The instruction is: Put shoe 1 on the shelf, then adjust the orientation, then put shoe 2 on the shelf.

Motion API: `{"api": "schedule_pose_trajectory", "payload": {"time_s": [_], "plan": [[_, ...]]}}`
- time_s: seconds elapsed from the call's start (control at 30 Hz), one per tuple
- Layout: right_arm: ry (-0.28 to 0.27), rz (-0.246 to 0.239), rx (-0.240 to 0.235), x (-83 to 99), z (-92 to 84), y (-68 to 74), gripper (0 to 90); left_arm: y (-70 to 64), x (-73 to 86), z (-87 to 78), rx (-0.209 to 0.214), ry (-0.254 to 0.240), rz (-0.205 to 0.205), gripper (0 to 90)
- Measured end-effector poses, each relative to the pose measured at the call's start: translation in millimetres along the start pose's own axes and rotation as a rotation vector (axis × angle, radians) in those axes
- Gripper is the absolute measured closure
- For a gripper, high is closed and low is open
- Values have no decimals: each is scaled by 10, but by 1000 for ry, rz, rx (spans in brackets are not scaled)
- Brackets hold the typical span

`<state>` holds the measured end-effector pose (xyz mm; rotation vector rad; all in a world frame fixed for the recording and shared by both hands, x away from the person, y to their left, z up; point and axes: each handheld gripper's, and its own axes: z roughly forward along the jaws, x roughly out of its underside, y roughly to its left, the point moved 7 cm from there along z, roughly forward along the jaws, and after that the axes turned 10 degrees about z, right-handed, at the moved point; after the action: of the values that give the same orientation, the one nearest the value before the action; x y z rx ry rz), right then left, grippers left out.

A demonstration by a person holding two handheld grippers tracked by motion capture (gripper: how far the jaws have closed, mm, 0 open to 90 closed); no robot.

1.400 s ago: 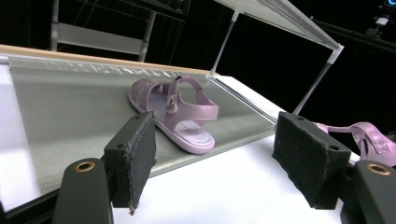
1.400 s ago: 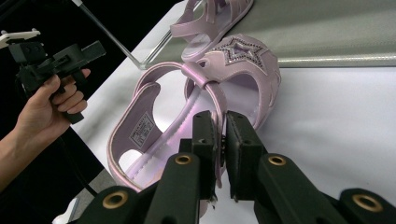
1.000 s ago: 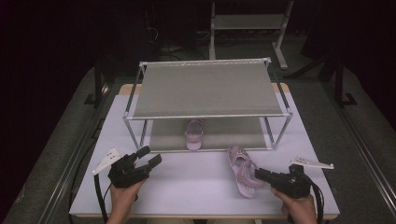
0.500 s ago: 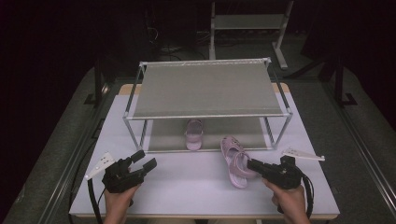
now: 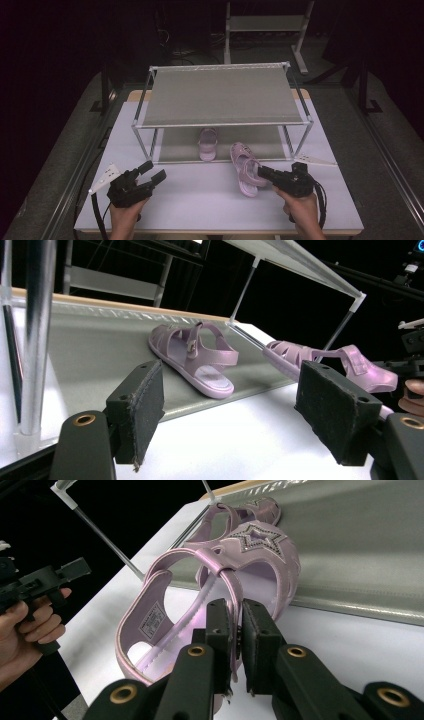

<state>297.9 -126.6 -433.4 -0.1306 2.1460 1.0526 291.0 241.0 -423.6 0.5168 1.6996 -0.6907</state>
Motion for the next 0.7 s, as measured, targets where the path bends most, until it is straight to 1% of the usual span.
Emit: {"api": "schedule_pose_trajectory", "payload": {"time_s": [0.17, 0.33, 0.43, 0.53, 0.63, 0.7], "plan": [[-4, -3, 3, -13, 47, 2, 823, -6, 12, 5, 3, 4, -2, 270], [-22, 0, 6, -50, 78, 6, 823, -12, 4, 9, 7, 5, 8, 270], [-36, -1, 7, -91, 103, 21, 823, 9, 3, 29, 9, 4, -1, 269], [-40, -7, 8, -120, 127, 34, 823, 14, 3, 49, 12, 6, -1, 268], [-41, -8, 11, -139, 160, 43, 823, 2, -3, 58, 16, 8, 7, 268], [-43, -18, 16, -151, 185, 52, 823, -7, -13, 58, 16, 7, 13, 267]]}}
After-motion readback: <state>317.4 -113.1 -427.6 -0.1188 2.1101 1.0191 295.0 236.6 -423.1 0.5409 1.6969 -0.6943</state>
